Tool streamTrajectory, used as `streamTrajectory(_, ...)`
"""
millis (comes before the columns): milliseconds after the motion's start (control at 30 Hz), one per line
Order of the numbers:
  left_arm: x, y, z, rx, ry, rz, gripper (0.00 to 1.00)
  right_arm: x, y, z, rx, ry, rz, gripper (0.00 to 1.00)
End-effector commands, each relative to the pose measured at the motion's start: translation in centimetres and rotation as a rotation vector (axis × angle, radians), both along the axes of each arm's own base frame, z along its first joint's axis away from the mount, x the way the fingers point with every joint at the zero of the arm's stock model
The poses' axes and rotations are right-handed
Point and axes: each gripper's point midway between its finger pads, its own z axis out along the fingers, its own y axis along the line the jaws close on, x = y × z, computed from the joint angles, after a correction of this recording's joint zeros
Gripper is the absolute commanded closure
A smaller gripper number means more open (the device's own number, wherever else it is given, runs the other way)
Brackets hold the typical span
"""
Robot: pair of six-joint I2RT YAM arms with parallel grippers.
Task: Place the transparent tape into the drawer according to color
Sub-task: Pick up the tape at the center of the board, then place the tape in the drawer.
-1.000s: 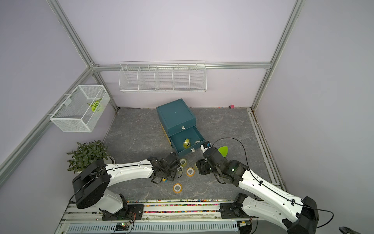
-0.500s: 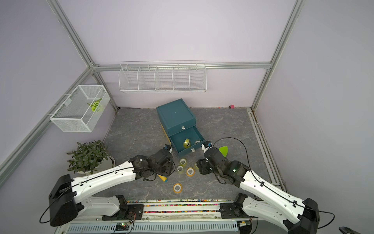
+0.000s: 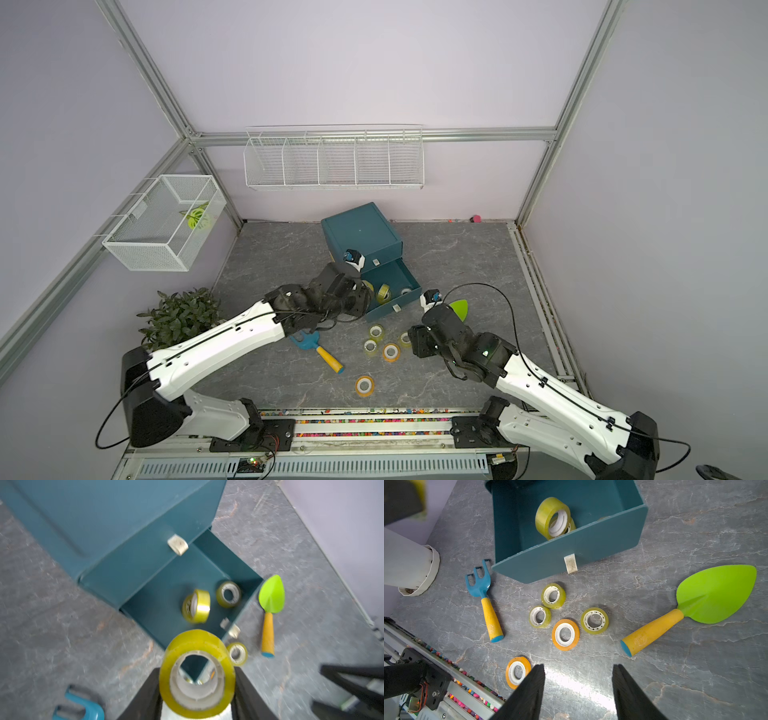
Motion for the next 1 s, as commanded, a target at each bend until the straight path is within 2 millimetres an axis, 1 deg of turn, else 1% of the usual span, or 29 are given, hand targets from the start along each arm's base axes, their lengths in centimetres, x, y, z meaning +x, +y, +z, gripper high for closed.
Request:
streamTrajectory(0,1.8,-0.4,-0.6,0.073,-0.033,0.008,0.52,-0.2,-0.9,-0.2,-0.019,-0.004,-0.027,0.43)
streamTrajectory(167,3.1,-0.6,-2.5,0.12,-0.006,0.025,0.52,-0.2,-1.0,0.1,-0.015,-0.018,-0.031,0.43)
streamTrajectory(267,3.4,-0.7,-3.8,0.142,0.02,0.026,0.52,-0.1,-0.9,0.3,-0.007,-0.021,-0.026,0.42)
streamTrajectory(333,3.5,-0.9,-4.2,0.148,0.03,0.023,0.51,-0.1,-0.8,0.3,-0.006,-0.02,-0.027,0.42)
streamTrajectory(433,3.7,-1.2,-4.4,0.148,0.035,0.021,0.46,-0.1,-0.9,0.3,-0.006,-0.018,-0.032,0.41)
streamTrajectory(533,3.7,-1.3,-3.8,0.137,0.032,0.02,0.41,-0.1,-0.9,0.4,-0.002,-0.016,-0.033,0.4)
streamTrajectory(600,3.6,-1.3,-3.0,0.121,0.027,0.022,0.37,-0.1,-0.9,0.5,0.0,-0.017,-0.035,0.4)
streamTrajectory(733,2.9,-0.8,-1.2,0.075,0.018,0.019,0.24,-0.2,-1.0,0.4,-0.002,-0.014,-0.036,0.39)
streamTrajectory(800,2.3,-0.4,-0.5,0.053,0.026,0.017,0.19,-0.2,-1.0,0.1,-0.006,-0.009,-0.037,0.39)
streamTrajectory(900,0.7,0.5,0.6,0.001,0.042,0.006,0.18,-0.2,-1.0,-0.7,-0.015,0.002,-0.039,0.41)
streamTrajectory(967,-0.7,1.0,1.2,-0.048,0.042,-0.033,0.18,-0.3,-0.7,-1.7,-0.01,0.023,-0.041,0.43)
